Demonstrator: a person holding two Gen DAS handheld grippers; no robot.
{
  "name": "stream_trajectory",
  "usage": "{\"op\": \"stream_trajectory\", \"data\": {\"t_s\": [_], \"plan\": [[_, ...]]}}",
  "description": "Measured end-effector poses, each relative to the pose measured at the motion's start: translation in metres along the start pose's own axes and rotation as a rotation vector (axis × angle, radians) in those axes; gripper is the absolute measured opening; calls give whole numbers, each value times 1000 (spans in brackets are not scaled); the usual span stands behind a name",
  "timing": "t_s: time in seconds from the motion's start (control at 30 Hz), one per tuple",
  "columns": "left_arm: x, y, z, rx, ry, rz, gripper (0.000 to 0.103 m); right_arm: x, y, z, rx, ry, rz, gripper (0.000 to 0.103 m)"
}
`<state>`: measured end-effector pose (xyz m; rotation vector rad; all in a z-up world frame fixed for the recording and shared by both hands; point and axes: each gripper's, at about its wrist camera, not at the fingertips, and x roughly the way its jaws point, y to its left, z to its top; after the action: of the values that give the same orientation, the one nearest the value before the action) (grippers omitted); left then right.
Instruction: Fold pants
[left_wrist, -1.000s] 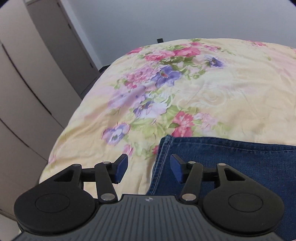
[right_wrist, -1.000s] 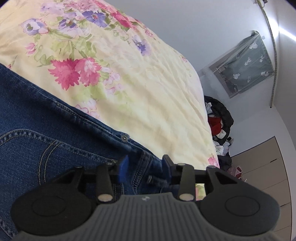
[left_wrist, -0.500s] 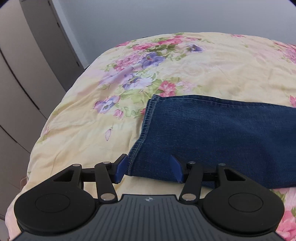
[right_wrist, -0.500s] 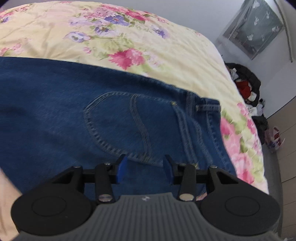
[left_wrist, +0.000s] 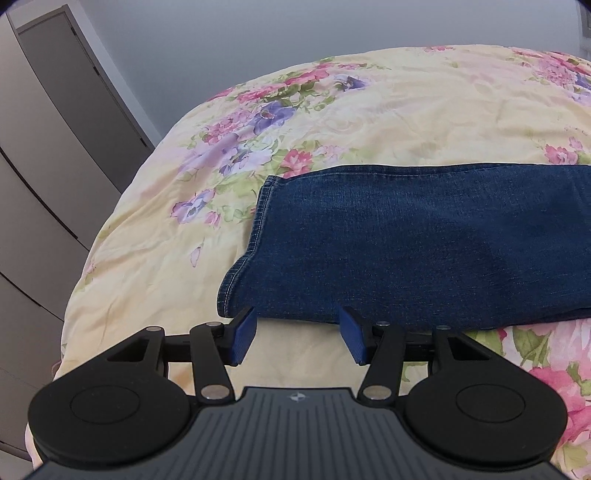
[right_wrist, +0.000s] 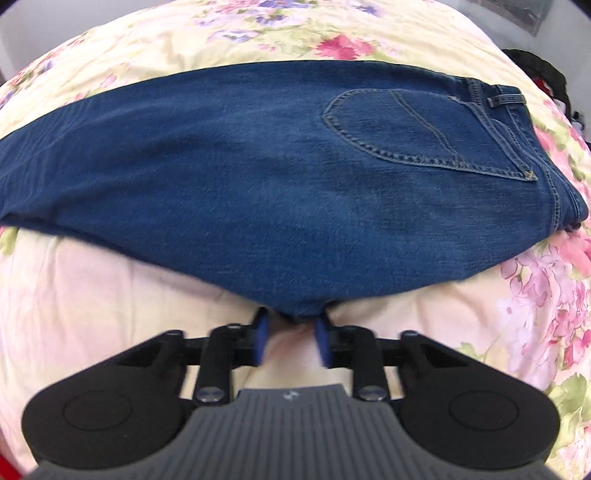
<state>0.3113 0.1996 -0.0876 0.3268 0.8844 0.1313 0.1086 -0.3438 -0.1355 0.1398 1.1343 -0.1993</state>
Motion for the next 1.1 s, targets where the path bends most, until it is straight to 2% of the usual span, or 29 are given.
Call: {"op": "stream_trajectory", "data": {"t_s": [0.13,0.2,0.37,0.53,0.7,0.83,0.97,1.1], "plan": [[-3,-1,-1,2,5,3,62,7,-11,-4,19,71,17,2],[-2,-4,-2,4,12,6,62,4,-16,-7,40,68,40,2],[0,-18,2,18,19,11,62,-19,-22,-10,1,59,64,6],[7,-39,10,43,25,12,62,-45,-64,0,25,-1,22,12],[25,-61,16,60,56,31,62,-56,-132,35,93,-92,-51,12],[44,-71,21,51,87,64,62,-40,-178,75,128,-155,-103,12],[60,-70,25,-16,94,92,62,-1,-221,136,186,-221,-108,10],[68,-67,28,-62,89,85,62,45,-249,177,250,-219,-110,6]]}}
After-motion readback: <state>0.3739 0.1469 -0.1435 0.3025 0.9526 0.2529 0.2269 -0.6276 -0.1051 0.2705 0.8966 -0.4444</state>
